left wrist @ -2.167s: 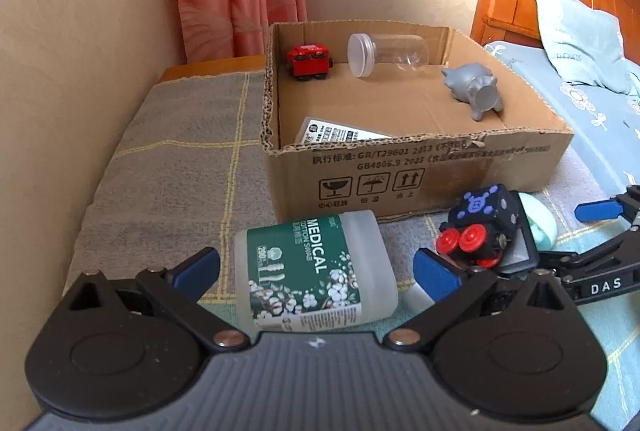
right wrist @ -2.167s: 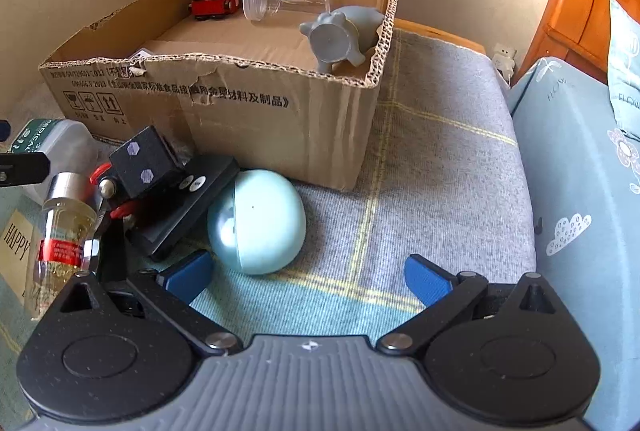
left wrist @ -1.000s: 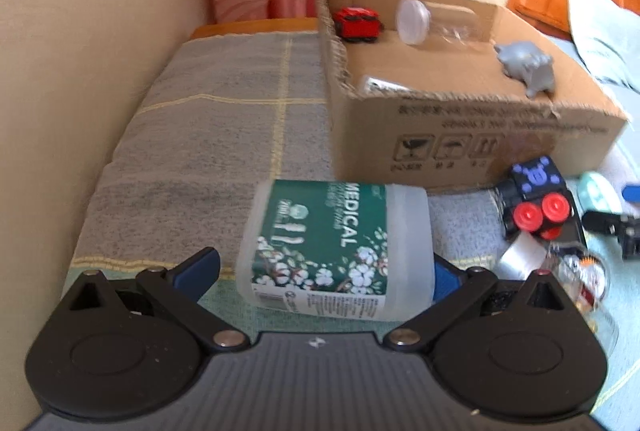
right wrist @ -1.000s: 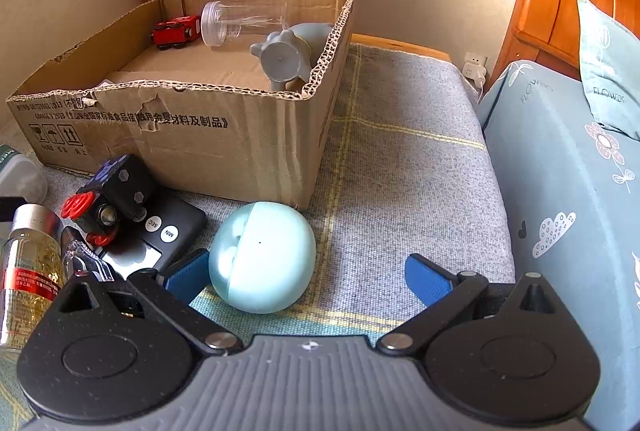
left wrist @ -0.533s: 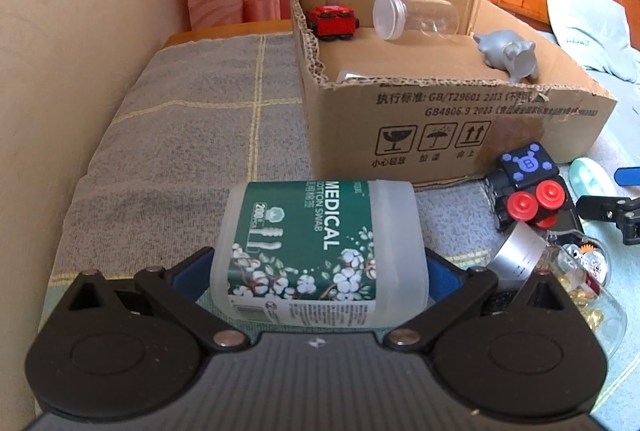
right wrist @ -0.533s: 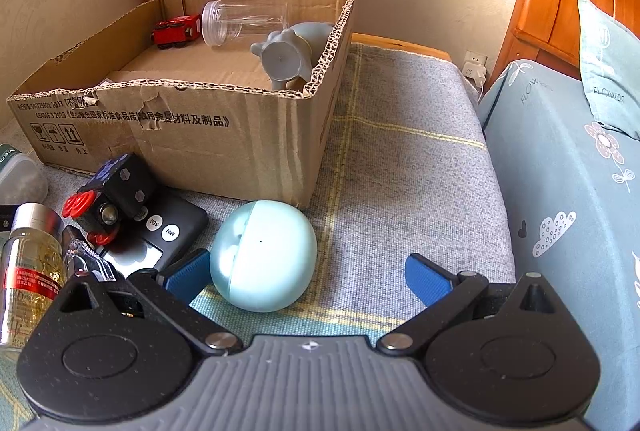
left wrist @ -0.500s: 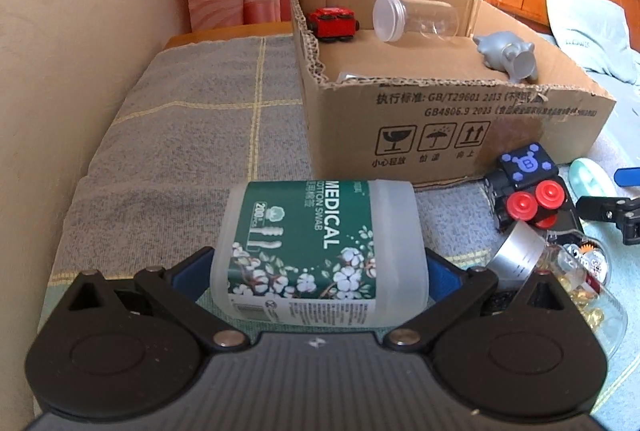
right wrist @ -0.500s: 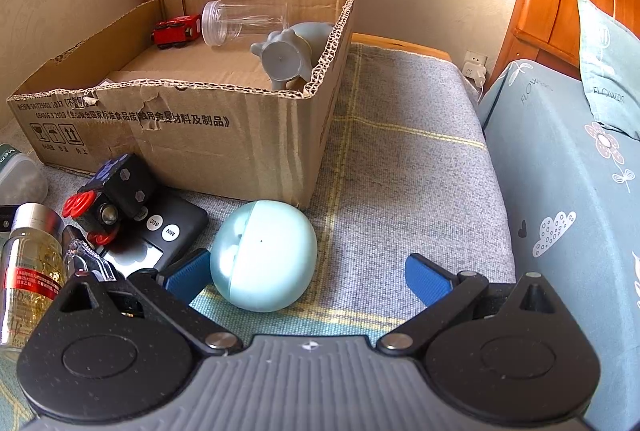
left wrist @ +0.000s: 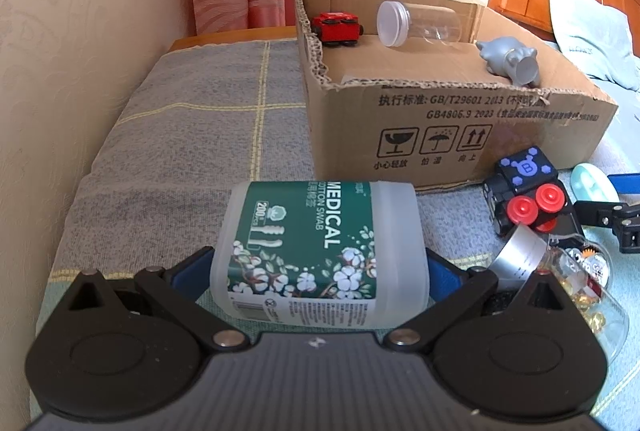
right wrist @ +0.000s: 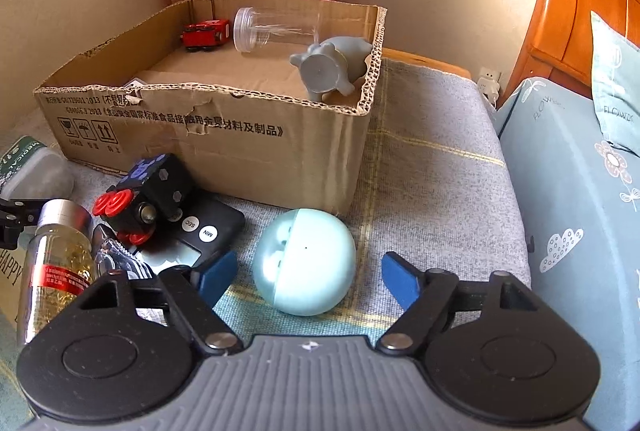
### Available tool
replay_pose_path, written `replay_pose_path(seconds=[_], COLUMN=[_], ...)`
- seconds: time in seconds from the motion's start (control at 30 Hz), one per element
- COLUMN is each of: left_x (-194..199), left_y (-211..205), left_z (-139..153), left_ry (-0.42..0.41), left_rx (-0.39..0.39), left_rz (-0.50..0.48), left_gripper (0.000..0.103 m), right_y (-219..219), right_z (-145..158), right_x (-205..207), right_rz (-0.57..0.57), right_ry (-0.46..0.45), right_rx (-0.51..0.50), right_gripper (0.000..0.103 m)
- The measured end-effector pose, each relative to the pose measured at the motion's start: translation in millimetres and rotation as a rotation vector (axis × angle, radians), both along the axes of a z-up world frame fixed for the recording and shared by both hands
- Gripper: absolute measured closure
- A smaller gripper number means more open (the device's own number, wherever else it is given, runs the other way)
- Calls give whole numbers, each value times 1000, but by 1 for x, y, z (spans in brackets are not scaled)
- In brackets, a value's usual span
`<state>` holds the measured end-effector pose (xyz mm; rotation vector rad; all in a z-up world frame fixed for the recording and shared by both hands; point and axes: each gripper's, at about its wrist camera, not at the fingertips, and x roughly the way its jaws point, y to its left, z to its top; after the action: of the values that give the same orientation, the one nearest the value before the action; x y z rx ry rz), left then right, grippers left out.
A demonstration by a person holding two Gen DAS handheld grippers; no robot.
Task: Organize rigid objects
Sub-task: 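Hold the MEDICAL bottle in the left gripper while the right gripper grasps the light-blue round case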
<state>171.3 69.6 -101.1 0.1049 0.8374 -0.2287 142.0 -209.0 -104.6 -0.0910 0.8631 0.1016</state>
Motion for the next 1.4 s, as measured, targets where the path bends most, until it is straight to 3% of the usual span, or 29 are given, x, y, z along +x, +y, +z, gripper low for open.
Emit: replay_pose_path(seconds=[0.2,0.77,0.9,1.0,1.33,1.4], left_x=[1,10,11,11,12,13], left_y=[0,-5,-6,-7,-7,-6], left_z=[0,6,9,11,13,14], left_ry=[-2,23,35,43,37,37], left_rx=[1,22,14,10,4,2], left_rz=[-7,-27,-34,-47,-45,-49], left_gripper=[0,2,5,21,20,20], right_y=[2,3,2,1,3,3], right_z=[1,2,2,2,2,3], right_x=[1,-2,-1,-1,1,1], right_rz=[-4,-5,-5,-13,-26,-36], right_ry=[-2,-8,-9,-16,-7,-9], right_rx=[10,14,17,22,17,17], right_gripper=[29,32,35,38,39,45])
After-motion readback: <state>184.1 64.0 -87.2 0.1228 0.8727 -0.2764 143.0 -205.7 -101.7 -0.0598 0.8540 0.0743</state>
